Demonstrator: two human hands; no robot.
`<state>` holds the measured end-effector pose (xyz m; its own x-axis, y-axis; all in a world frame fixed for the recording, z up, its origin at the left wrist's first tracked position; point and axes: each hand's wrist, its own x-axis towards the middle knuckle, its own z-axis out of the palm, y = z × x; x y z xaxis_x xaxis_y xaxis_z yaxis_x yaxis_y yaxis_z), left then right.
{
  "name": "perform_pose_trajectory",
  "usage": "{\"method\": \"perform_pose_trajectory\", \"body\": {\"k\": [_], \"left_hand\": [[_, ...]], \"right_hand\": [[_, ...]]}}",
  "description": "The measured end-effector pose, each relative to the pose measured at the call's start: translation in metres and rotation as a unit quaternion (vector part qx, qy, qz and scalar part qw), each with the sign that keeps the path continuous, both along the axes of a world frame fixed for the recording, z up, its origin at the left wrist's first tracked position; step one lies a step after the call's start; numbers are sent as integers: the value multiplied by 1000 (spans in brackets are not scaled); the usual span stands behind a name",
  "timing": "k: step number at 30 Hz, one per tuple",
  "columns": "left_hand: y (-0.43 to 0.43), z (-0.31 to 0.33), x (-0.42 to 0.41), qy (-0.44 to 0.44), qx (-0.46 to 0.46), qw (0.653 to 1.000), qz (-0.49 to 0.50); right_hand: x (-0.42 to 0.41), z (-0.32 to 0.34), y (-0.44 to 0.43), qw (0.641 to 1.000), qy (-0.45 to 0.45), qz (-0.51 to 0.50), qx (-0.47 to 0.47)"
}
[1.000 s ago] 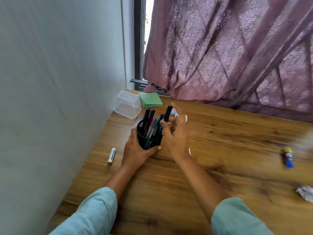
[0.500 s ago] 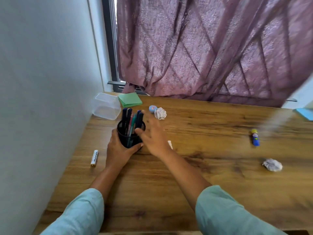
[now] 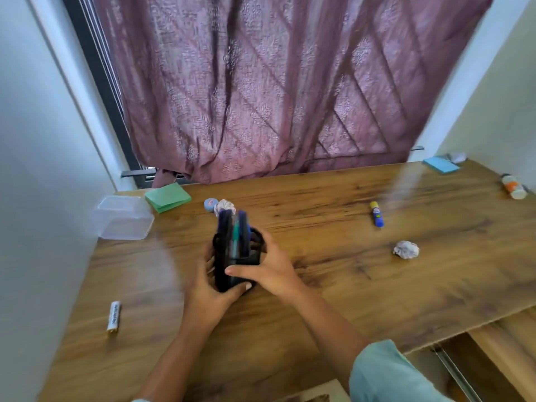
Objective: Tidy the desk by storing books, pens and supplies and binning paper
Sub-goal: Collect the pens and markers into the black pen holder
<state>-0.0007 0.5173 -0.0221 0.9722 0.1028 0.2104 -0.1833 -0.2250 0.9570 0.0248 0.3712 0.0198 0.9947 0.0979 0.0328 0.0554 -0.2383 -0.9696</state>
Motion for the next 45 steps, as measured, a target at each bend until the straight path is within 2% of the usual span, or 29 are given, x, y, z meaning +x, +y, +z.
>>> {"method": "perform_pose_trajectory", "body": {"k": [3,5,8,12,15,23,27,32,35,39,45], "left_hand": [[-11,14,2,-48,51,997,-40],[-21,21,1,-62,61,995,-54],[-40,21,-4,-62,72,992,-83],[-71,22,-16,-39,59,988,-136],[-100,25,-27,-36,46,981,-183],[-203,62,-96,-51,5,960,-274],[-273,68,-150,-18,-28,936,-351],[-376,71,-238,-33,-27,902,-430],[-423,78,-290,-51,13,871,-489],[-463,96,-331,-88,79,824,-554],[-511,92,-357,-93,104,790,-597]], "right_hand": [[-6,-8,-27,984,7,-111,138],[-14,-7,-41,981,-12,-158,114],[-31,1,-55,990,-47,-134,6],[-56,8,-77,982,-53,-175,53],[-83,15,-102,983,-44,-175,38],[-176,27,-188,974,-38,-213,68],[-246,36,-250,963,-40,-260,63],[-359,43,-339,939,-49,-338,50],[-424,45,-380,913,-56,-395,85],[-487,48,-413,895,-54,-410,169],[-525,35,-443,869,-39,-465,161]]}}
